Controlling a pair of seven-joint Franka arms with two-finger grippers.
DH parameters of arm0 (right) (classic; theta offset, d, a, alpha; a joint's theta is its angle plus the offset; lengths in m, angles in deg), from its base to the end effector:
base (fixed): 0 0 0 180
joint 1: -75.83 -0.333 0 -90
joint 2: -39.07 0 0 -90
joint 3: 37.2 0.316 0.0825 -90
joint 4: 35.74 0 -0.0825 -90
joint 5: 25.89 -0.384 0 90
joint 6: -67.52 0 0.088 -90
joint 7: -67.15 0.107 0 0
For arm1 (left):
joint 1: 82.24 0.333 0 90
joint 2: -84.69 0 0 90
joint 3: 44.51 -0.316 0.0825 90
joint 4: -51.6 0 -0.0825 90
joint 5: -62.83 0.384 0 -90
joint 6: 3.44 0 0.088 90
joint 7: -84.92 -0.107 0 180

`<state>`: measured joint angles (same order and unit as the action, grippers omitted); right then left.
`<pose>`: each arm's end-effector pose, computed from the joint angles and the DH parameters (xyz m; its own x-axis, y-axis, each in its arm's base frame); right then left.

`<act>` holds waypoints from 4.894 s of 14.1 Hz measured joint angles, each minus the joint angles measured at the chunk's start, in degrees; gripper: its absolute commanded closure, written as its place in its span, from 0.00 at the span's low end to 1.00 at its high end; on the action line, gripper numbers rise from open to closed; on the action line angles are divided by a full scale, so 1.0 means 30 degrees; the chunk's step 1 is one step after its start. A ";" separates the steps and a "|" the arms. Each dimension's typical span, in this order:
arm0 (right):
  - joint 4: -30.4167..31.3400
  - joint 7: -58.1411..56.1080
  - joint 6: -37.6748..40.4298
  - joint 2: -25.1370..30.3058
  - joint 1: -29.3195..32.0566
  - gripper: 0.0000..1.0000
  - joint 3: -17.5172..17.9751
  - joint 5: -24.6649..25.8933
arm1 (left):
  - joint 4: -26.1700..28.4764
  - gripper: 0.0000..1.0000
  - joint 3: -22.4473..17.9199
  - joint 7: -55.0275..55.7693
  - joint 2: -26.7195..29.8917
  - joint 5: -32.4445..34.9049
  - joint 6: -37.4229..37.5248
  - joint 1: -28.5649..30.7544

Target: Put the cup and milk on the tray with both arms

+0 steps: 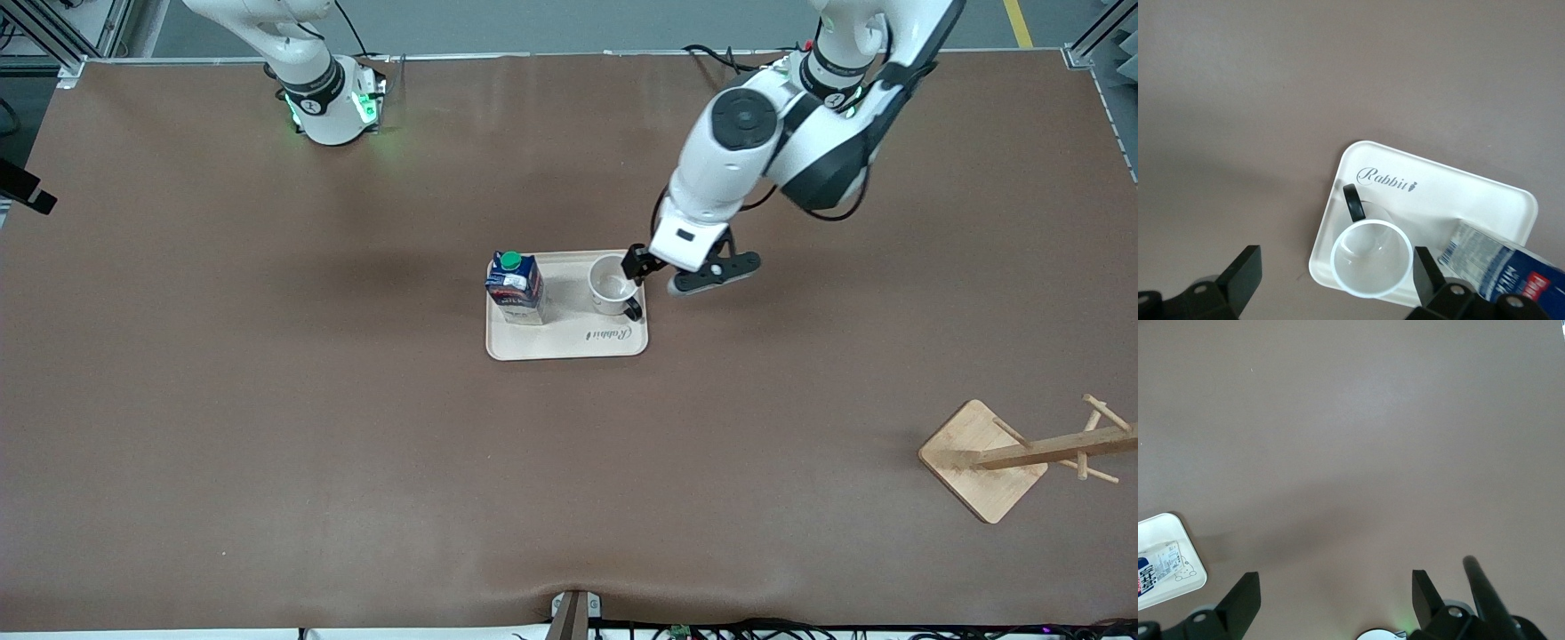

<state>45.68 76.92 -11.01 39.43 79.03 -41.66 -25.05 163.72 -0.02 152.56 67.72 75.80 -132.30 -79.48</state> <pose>0.5252 -0.0726 0.6799 0.9524 -0.3022 -0.0411 -0.3015 -0.9532 0.0213 0.4722 -0.3829 0.3739 0.9396 0.3419 0.0183 0.3389 -0.9363 0.0919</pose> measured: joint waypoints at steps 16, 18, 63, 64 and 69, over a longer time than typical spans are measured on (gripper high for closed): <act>0.0000 -0.0054 0.0013 0.0052 -0.0349 0.00 0.0227 -0.0176 | 0.1432 0.22 0.0029 1.0560 -0.4817 0.5862 -0.1370 -0.2768; 0.0000 -0.0409 0.0012 0.0053 -0.0349 0.00 0.0224 -0.0176 | 0.1425 0.17 0.0028 1.0619 -0.4816 0.5862 -0.1370 -0.2828; 0.0063 -0.0878 0.0258 0.0053 0.0062 0.00 -0.0124 -0.0193 | -0.9598 0.00 -1.2491 -2.2169 0.5197 -0.4395 1.5203 0.0826; 0.0064 -0.0878 0.0258 0.0053 0.0063 0.00 -0.0124 -0.0193 | -0.9204 0.00 -1.2753 -2.2173 0.5585 -0.4583 1.5209 0.0711; 0.0069 -0.0878 0.0259 0.0053 0.0130 0.00 -0.0140 -0.0193 | -0.7254 0.00 -1.2884 -2.1361 0.7428 -0.4624 1.4996 -0.0077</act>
<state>45.88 74.28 -10.23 39.59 79.42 -42.08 -25.63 141.96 -38.67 88.48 90.01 61.93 -87.31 -79.71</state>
